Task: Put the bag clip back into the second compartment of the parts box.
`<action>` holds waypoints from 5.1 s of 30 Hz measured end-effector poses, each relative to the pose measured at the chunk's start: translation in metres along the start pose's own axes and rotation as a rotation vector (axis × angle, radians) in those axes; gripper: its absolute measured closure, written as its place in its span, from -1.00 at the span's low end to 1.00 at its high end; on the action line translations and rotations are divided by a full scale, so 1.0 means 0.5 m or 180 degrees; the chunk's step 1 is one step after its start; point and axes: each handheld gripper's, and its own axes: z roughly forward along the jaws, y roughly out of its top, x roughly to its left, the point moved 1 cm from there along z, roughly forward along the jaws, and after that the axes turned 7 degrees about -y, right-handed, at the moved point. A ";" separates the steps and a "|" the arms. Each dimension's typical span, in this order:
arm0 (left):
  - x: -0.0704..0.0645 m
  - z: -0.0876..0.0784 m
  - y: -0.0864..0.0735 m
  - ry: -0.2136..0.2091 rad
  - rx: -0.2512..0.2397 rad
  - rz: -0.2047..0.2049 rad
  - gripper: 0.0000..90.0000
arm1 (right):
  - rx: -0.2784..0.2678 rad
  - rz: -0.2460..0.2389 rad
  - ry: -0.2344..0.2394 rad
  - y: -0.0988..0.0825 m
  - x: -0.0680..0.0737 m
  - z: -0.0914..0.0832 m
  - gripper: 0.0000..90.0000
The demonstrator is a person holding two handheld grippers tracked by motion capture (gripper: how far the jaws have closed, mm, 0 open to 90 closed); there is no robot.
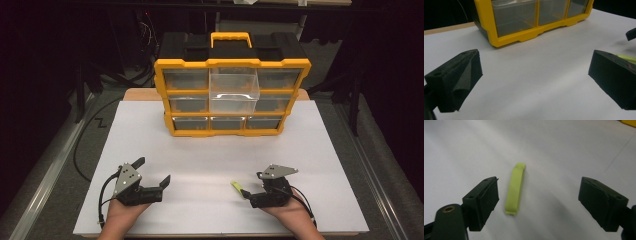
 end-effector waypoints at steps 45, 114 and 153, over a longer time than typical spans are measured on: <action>-0.010 0.006 0.002 -0.0150 0.0007 0.0071 -0.99 | 0.0211 -0.0230 -0.0009 0.006 0.053 0.033 0.65; -0.013 0.011 -0.002 -0.0267 -0.0002 0.0013 -0.99 | 0.0352 -0.0249 0.0398 0.030 -0.072 -0.034 0.77; -0.019 0.015 -0.003 -0.0306 0.0033 0.0091 -0.99 | 0.1254 -0.0890 0.0705 0.201 -0.085 -0.100 0.77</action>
